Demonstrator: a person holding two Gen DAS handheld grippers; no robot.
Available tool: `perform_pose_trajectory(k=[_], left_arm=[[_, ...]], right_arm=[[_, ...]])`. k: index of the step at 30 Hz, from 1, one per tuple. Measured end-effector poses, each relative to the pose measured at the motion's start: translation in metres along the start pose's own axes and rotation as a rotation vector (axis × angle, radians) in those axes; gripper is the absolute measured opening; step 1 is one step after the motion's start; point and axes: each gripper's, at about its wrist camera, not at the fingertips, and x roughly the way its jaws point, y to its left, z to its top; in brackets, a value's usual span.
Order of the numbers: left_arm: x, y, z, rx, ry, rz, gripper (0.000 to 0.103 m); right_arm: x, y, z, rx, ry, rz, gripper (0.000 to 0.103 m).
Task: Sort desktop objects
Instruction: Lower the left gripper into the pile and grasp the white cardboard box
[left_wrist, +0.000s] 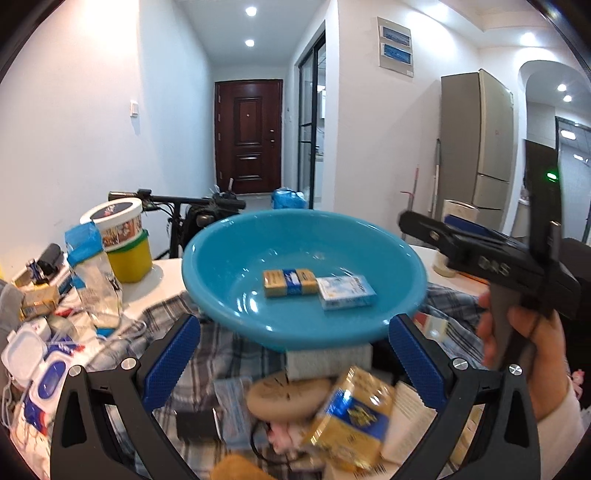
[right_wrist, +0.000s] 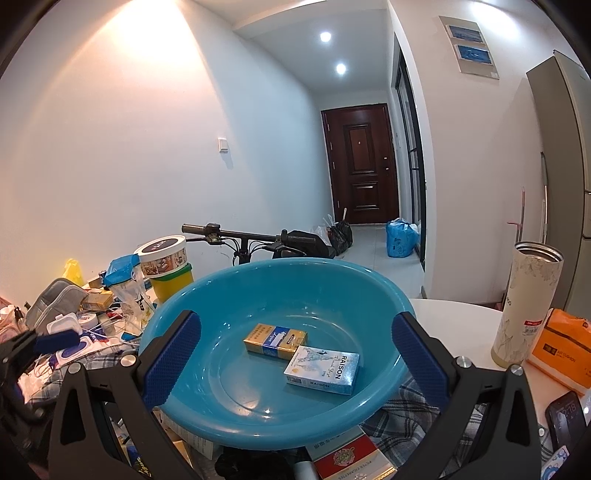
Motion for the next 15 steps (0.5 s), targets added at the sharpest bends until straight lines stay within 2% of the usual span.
perform_pose_trajectory(k=[7,15], left_arm=[[-0.018,-0.006,-0.025,0.004,0.014,-0.027,0.103],[-0.018,0.004,-0.053,-0.034,0.059,-0.012,0.103]], right_arm=[[-0.001,-0.001,0.001,0.005,-0.002,0.001,0.103],[-0.001,0.001,0.000,0.000,0.001,-0.002,0.103]])
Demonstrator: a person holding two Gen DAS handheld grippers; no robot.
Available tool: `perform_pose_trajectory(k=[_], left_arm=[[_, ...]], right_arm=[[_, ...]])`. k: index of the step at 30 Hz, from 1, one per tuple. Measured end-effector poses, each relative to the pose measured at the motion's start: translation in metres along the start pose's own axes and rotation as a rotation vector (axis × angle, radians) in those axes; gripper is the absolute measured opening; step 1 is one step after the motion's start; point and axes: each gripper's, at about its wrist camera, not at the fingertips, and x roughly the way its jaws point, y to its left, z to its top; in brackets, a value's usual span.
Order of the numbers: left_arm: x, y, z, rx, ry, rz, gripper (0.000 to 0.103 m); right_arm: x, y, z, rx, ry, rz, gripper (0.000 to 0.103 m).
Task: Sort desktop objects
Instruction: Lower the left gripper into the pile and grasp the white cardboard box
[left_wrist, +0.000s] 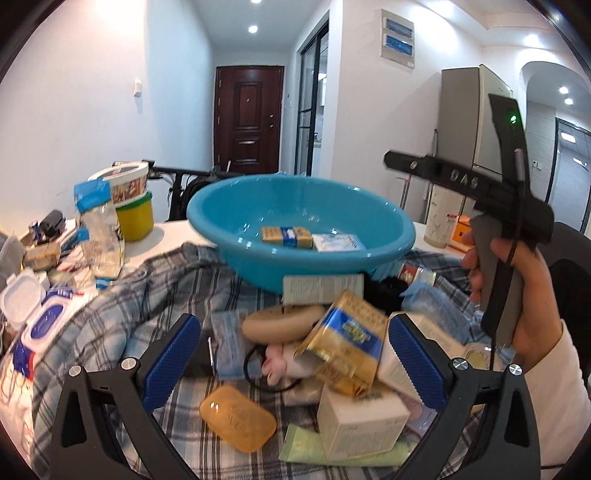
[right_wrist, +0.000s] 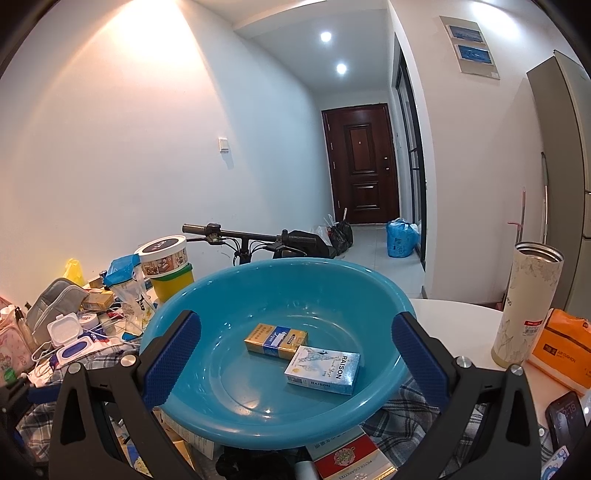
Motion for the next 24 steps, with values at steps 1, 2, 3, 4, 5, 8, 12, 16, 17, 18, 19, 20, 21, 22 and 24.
perform_pose_trajectory(k=[1,2,3,4,5,8,12,16,17,18,19,20,21,22,24], left_arm=[[0.000,0.001,-0.004,-0.003,0.008,0.004,0.103],[0.000,0.001,-0.007,-0.001,0.012,0.005,0.103],[0.000,0.001,-0.010,0.003,0.020,0.005,0.103],[0.000,0.000,-0.013,0.014,0.028,0.004,0.103],[0.000,-0.001,-0.016,0.024,0.033,0.004,0.103],[0.004,-0.006,-0.024,0.048,0.066,0.001,0.103],[0.005,-0.016,-0.035,0.072,0.098,-0.055,0.103],[0.006,-0.030,-0.048,0.106,0.128,-0.080,0.103],[0.009,-0.033,-0.051,0.122,0.139,-0.081,0.102],[0.013,-0.035,-0.051,0.126,0.159,-0.077,0.100],[0.015,-0.035,-0.051,0.122,0.167,-0.083,0.090],[0.017,-0.034,-0.049,0.114,0.167,-0.097,0.080],[0.018,-0.032,-0.049,0.095,0.173,-0.125,0.078],[0.023,-0.030,-0.049,0.076,0.194,-0.143,0.077],[0.027,-0.029,-0.050,0.066,0.218,-0.130,0.075]], right_arm=[[0.000,0.000,0.000,0.002,0.001,0.000,0.103],[0.000,-0.001,0.000,0.004,0.000,0.000,0.103],[-0.001,-0.002,0.001,0.007,-0.001,0.000,0.103],[-0.001,-0.002,0.001,0.010,-0.003,0.001,0.103],[-0.002,-0.003,0.002,0.013,-0.006,0.002,0.103],[-0.002,-0.004,0.002,0.013,-0.007,0.002,0.103],[-0.002,-0.004,0.002,0.011,-0.005,0.002,0.103],[-0.002,-0.005,0.002,0.014,-0.004,0.002,0.103],[-0.001,-0.005,0.002,0.014,-0.004,0.002,0.103],[-0.002,-0.005,0.002,0.014,-0.004,0.003,0.103],[-0.002,-0.005,0.002,0.014,-0.005,0.002,0.103],[-0.002,-0.006,0.002,0.013,-0.006,0.002,0.103],[-0.002,-0.006,0.002,0.013,-0.007,0.003,0.103],[-0.002,-0.007,0.002,0.014,-0.008,0.004,0.103],[-0.002,-0.008,0.002,0.017,-0.008,0.005,0.103]])
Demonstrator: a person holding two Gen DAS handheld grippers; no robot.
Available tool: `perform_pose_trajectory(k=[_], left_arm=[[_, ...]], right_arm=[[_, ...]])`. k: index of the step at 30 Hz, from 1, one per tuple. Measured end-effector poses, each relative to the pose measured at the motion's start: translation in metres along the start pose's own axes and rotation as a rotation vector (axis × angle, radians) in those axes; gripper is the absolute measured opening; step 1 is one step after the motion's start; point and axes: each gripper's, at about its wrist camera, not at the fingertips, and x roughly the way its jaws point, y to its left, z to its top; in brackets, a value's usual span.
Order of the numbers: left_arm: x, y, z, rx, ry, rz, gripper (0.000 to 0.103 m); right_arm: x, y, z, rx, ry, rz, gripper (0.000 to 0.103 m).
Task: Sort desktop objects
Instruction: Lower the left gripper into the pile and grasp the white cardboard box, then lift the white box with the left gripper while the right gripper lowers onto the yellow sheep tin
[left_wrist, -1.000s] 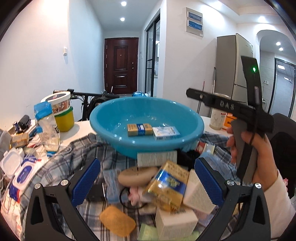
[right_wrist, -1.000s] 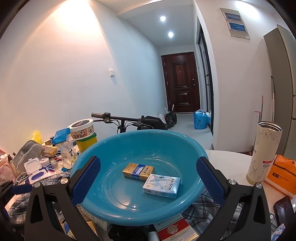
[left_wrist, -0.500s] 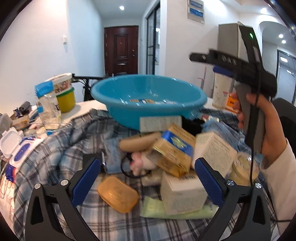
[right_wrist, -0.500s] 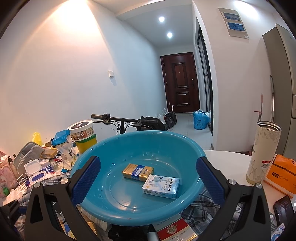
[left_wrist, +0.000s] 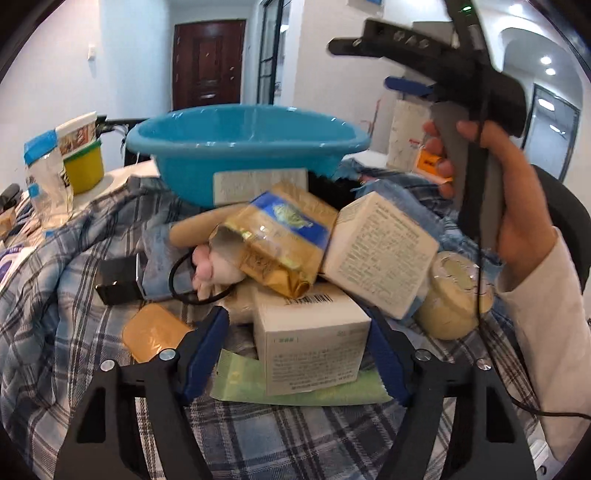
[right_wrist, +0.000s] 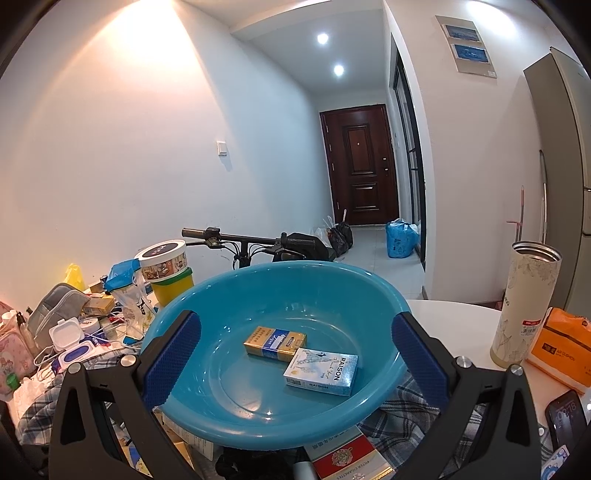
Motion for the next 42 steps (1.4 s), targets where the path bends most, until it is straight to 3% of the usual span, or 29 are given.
perform_pose_trajectory(k=[5,7,14,18,25,33,42], left_arm=[[0.007,-0.005,-0.001,0.028,0.032,0.024,0.073],[0.008,-0.010,-0.001,0.054,0.033,0.038,0.062],[0.001,-0.019,-0.004,0.102,0.004,0.096,0.060],[-0.012,-0.020,-0.005,0.111,-0.074,0.115,0.057],[-0.043,-0.019,-0.009,0.093,-0.233,0.138,0.057],[-0.062,-0.020,-0.014,0.080,-0.316,0.146,0.056],[-0.071,-0.014,-0.016,0.053,-0.359,0.138,0.057]], right_arm=[[-0.001,0.001,0.001,0.000,-0.002,0.004,0.103],[-0.002,0.001,0.001,-0.001,-0.003,0.010,0.103],[-0.013,-0.004,0.007,0.058,-0.009,0.058,0.103],[-0.049,-0.009,0.002,0.102,-0.018,0.154,0.103],[-0.115,-0.016,-0.051,0.129,0.023,0.180,0.103],[-0.151,-0.022,-0.084,0.105,0.071,0.093,0.103],[-0.151,-0.017,-0.110,0.060,0.150,0.084,0.103]])
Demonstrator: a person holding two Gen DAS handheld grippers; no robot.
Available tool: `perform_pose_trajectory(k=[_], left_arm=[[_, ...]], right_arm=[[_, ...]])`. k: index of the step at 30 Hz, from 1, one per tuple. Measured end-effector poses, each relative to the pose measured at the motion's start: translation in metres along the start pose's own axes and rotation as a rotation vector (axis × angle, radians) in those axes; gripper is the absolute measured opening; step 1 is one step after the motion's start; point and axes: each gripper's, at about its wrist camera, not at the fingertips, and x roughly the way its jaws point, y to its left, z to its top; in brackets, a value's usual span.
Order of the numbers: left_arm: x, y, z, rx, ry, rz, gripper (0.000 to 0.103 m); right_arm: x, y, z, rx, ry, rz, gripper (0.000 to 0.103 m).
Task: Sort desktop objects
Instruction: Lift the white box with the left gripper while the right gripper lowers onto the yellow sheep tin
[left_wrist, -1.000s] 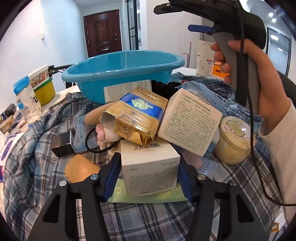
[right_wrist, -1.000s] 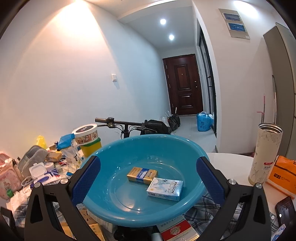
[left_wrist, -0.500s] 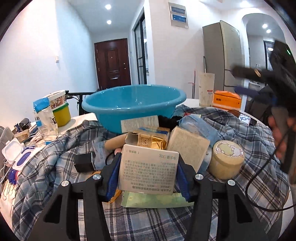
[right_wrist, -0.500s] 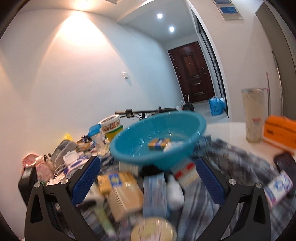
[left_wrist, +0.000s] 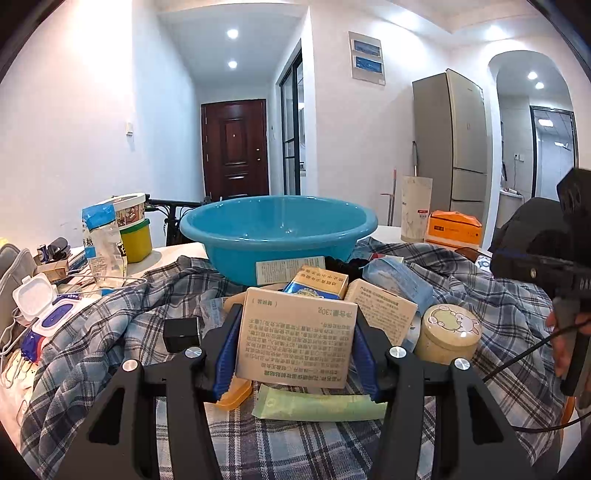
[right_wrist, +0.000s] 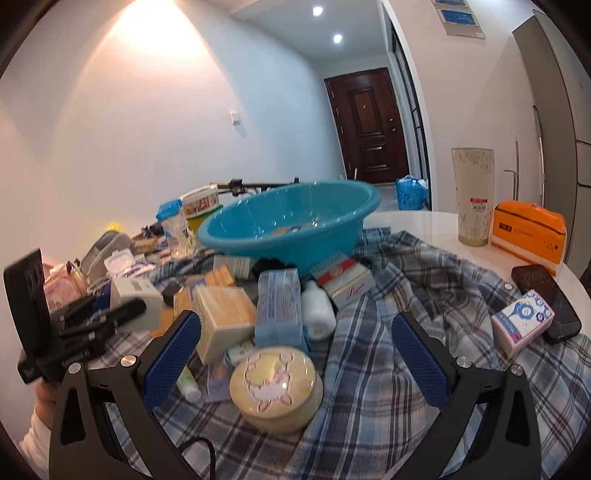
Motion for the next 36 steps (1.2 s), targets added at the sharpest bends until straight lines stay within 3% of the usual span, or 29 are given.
perform_pose_trajectory(k=[7,13,14,16,17,18,20,36], left_arm=[[-0.002,0.000,-0.001,0.000,-0.010,-0.007,0.057],[-0.001,0.002,0.000,-0.009,-0.006,-0.017,0.057],[-0.001,0.002,-0.001,-0.008,-0.007,-0.015,0.057],[-0.001,0.001,-0.001,-0.006,-0.006,-0.019,0.057],[-0.001,0.001,0.000,-0.007,-0.004,-0.017,0.057],[-0.001,0.002,0.000,-0.007,-0.003,-0.017,0.057],[0.000,0.002,0.000,-0.010,-0.002,-0.016,0.057],[0.000,0.002,-0.001,-0.008,0.008,-0.018,0.057]], right_arm=[[0.000,-0.002,-0.017,-0.044,0.068,-0.008,0.103],[0.018,0.009,-0.020,-0.083,0.164,0.063,0.102],[0.025,0.012,-0.020,-0.099,0.192,0.066,0.099],[0.038,0.015,-0.022,-0.120,0.243,0.048,0.085],[0.045,0.015,-0.023,-0.120,0.268,0.047,0.072],[0.050,0.013,-0.024,-0.109,0.292,0.059,0.067],[0.053,0.009,-0.024,-0.088,0.302,0.092,0.067],[0.061,0.017,-0.028,-0.173,0.385,0.089,0.073]])
